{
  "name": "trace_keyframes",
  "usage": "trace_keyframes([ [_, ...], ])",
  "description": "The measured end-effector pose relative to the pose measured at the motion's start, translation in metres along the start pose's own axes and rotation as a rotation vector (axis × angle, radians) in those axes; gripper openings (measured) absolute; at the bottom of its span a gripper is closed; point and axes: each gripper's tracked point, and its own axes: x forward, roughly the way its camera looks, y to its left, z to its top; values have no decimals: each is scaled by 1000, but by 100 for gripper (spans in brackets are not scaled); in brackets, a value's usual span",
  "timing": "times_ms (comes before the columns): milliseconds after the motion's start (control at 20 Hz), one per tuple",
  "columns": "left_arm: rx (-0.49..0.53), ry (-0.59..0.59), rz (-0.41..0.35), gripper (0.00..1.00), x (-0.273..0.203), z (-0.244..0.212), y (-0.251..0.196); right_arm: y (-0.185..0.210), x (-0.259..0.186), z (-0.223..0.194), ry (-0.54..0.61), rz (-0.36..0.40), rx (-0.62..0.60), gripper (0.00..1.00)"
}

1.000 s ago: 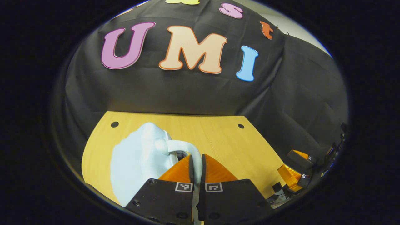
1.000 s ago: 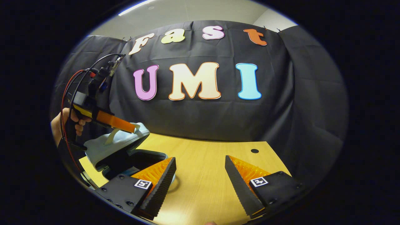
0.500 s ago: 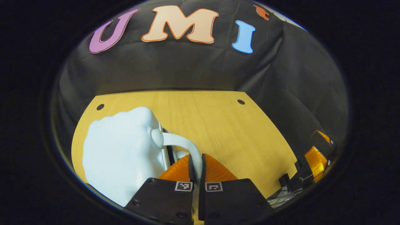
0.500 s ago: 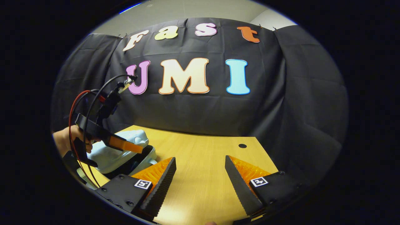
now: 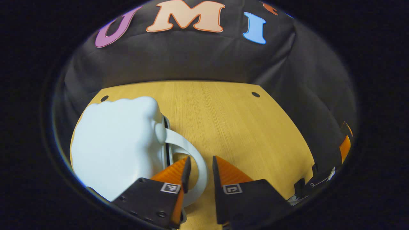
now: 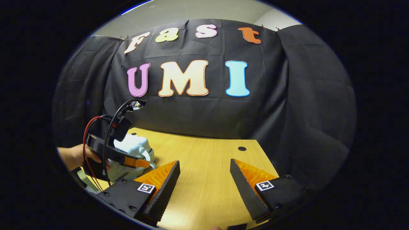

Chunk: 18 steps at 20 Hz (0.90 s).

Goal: First open the suitcase, pack the skin care products into it, and then close the suitcase.

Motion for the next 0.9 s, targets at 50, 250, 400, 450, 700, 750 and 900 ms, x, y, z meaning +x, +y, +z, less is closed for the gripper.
trace_keyframes([
  [50,-10,-55,15,53,-9,9,-6,0,1,7,-18,10,9,98],
  [250,29,-352,109,98,-66,58,-21,6,4,41,-80,37,70,98],
  [400,115,-563,179,95,-125,102,-21,17,-1,79,-174,21,90,98],
  [450,139,-603,182,96,-142,112,-24,23,-3,93,-208,13,88,98],
  [700,120,-750,161,96,-210,154,-15,67,-23,152,-336,25,94,98],
  [750,104,-774,152,96,-217,160,-13,73,-27,163,-359,20,87,98],
  [900,94,-820,163,96,-239,173,3,94,-42,177,-405,14,72,98],
])
